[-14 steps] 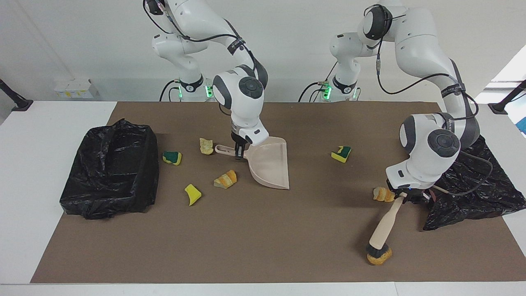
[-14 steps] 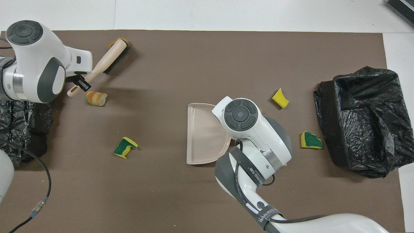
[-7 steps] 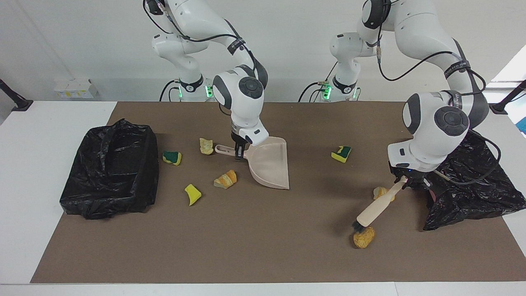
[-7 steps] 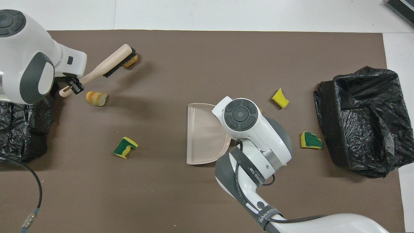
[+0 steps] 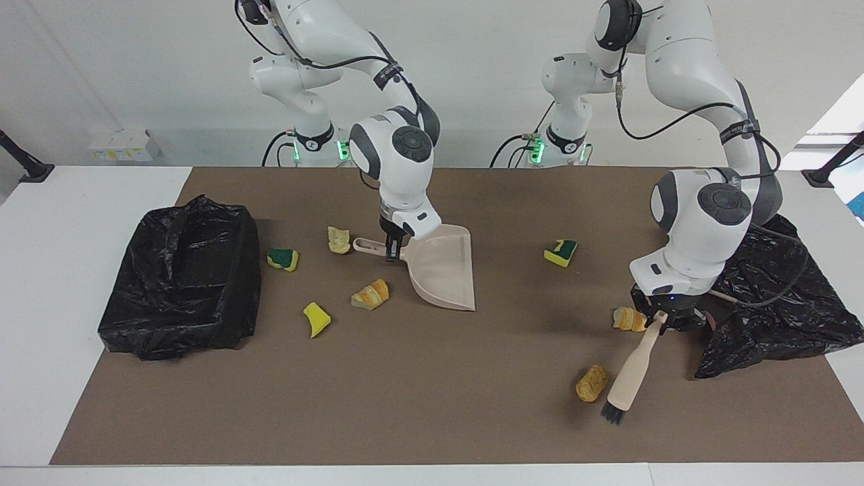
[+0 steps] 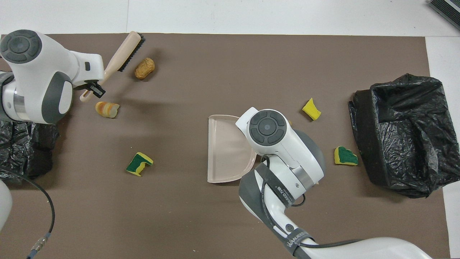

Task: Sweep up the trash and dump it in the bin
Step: 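Sweep the bread crust with the brush toward the dustpan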

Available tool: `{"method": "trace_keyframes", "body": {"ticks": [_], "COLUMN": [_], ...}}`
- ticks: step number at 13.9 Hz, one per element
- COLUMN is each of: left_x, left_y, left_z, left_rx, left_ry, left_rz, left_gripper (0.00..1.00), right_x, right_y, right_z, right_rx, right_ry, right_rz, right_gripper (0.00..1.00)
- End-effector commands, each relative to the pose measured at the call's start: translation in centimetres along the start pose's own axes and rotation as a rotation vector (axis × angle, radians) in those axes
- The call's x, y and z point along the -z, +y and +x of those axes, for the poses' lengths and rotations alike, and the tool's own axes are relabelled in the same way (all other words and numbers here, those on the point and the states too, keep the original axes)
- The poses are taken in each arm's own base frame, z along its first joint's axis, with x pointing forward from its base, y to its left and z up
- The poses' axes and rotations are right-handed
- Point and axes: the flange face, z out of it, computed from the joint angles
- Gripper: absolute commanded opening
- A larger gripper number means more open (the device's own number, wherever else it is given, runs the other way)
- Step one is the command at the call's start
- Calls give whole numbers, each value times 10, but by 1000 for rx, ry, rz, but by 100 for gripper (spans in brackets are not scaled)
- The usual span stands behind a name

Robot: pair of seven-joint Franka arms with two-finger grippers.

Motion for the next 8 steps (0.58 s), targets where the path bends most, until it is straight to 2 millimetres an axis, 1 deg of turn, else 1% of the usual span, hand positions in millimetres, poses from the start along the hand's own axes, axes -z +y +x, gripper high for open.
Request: {"method": "trace_keyframes", "body": {"ticks": [1, 3, 5, 6, 8], "left_x": [-12, -16, -17, -16, -10], "left_y": [13, 32, 45, 51, 72], "left_z": [-17, -29, -36, -37, -33], "left_rx": [7, -12, -44, -80, -115], "left_ry": [-29, -84, -139, -162, -216], "left_rz": [-16, -50, -83, -100, -133], "left_gripper": [0, 0, 0, 0, 0], "right_x": [1, 1, 1, 1, 0], "right_y": [-7, -7, -8, -8, -8], "right_z": [-3, -3, -3, -3, -3], "right_rx": [-6, -4, -4, -4, -4], "right_ry": [3, 3, 2, 2, 1], "right_rz": [-5, -5, -4, -4, -3], "right_gripper": [0, 0, 0, 0, 0]}}
